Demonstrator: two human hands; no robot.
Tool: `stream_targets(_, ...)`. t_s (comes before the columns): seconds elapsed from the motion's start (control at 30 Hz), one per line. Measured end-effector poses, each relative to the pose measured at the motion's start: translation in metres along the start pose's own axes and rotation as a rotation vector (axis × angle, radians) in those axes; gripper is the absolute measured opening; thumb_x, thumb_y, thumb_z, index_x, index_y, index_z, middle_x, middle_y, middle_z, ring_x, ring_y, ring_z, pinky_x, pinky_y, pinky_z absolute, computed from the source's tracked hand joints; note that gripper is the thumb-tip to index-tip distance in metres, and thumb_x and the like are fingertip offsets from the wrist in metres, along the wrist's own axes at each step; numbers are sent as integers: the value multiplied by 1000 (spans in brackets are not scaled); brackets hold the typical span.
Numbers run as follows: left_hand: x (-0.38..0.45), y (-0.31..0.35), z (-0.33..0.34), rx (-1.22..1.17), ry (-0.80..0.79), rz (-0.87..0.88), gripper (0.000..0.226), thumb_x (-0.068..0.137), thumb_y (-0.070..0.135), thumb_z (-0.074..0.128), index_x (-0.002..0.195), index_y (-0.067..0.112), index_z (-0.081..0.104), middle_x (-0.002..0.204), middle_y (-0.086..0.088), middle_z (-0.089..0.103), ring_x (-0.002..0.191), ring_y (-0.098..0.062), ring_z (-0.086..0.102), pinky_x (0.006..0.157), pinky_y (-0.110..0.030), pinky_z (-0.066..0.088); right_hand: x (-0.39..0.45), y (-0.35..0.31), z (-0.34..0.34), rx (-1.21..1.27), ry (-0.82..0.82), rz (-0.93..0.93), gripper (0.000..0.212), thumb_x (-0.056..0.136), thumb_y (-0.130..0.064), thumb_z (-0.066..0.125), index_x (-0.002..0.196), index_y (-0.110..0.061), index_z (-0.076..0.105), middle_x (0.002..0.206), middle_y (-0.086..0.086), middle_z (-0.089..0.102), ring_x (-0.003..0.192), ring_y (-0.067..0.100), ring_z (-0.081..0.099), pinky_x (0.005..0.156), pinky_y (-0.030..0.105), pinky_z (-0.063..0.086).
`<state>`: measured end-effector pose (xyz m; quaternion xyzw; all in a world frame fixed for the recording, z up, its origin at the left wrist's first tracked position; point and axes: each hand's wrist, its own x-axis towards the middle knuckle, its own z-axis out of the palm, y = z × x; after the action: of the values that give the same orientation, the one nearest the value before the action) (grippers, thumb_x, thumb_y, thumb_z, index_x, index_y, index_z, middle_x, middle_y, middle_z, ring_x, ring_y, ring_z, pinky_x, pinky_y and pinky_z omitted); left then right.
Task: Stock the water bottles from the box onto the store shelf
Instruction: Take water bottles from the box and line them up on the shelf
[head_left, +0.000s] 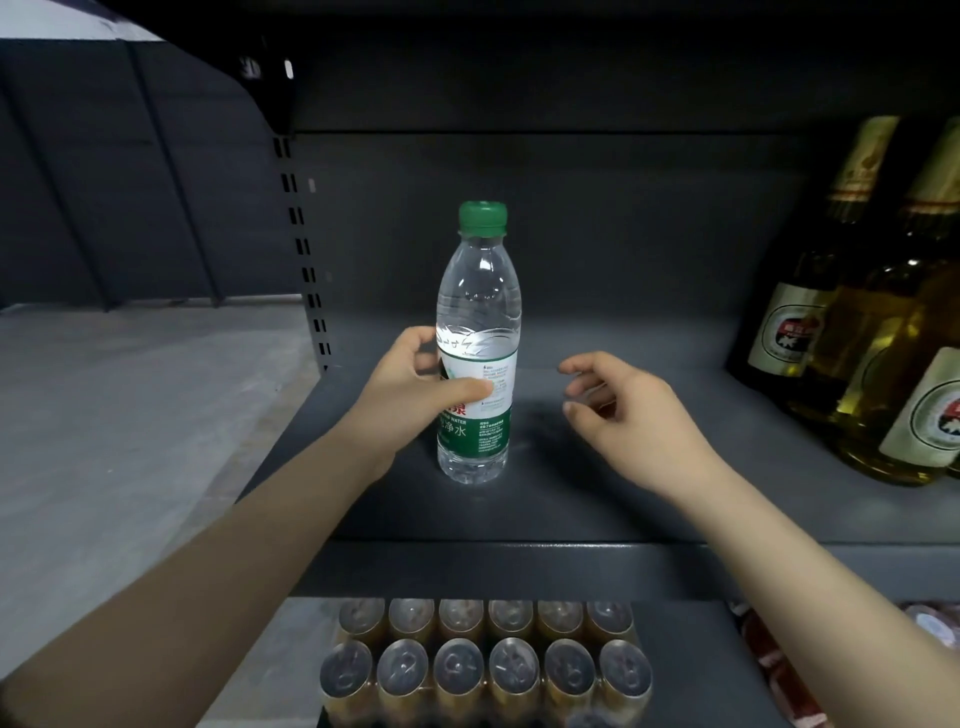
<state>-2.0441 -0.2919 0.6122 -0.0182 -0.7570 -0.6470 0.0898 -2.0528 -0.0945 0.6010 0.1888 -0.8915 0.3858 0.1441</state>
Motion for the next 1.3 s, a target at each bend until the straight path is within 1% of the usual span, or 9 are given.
stream_targets(0.1,-2,-2,-15,18,-60,-20,45,80,-5,62,118,17,53,110,-7,68,103,-19,64,94,-31,47,-5,-6,1,79,1,14,35,84,-9,59,116,-22,56,89,-17,55,79,13,59,75,14,42)
stream_targets(0.23,4,-2,-32,145,-84,12,33,79,-5,60,99,22,59,92,-1,70,85,-11,63,83,-24,45,-14,-14,2,61,-104,-25,45,84,-12,60,127,-24,50,103,-13,56,91,11,59,89,23,45)
stream_targets(0.33,11,0,-38,281,-115,52,31,73,1,63,95,23,61,77,7,70,79,-10,60,86,-27,45,-21,-18,6,-10,-154,-64,54,85,-14,60,135,-26,43,120,-8,55,103,11,57,96,27,44)
stream_targets(0.43,14,3,-41,378,-171,73,39,81,-10,56,108,19,59,88,-2,70,89,-17,58,96,-35,44,-27,-21,10,-25,-179,-87,62,85,-13,59,139,-31,35,130,-6,51,110,9,54,98,23,41)
stream_targets(0.63,11,11,-36,381,-250,58,43,66,7,57,98,35,57,107,-11,68,91,-23,60,100,-45,43,-29,-23,16,-9,-241,-91,74,84,-11,58,145,-31,22,147,-8,36,132,7,38,106,16,28)
stream_targets(0.77,14,6,-39,382,-261,68,55,81,-15,49,101,36,53,107,-2,66,97,-27,64,95,-37,47,-29,-25,21,12,-290,-77,79,85,-11,57,146,-32,13,149,-8,33,134,6,34,104,14,27)
stream_targets(1.03,8,-1,-50,383,-273,70,56,83,-12,53,125,23,43,109,5,60,79,-11,62,74,-13,48,-20,-24,25,44,-337,-66,82,83,-6,57,146,-31,10,149,-9,31,133,6,35,99,12,28)
stream_targets(1.13,2,-2,-54,358,-246,78,54,75,0,59,116,31,44,108,6,60,83,-10,62,81,-20,48,-15,-23,27,39,-338,-59,83,83,-7,58,146,-33,11,146,-7,37,129,8,40,97,12,31)
stream_targets(1.3,-7,-9,-61,400,-224,125,57,80,-7,55,115,36,45,111,1,57,87,-14,59,87,-32,49,-4,-28,29,63,-327,-56,79,81,-8,59,145,-33,19,134,-11,48,115,4,49,93,13,34)
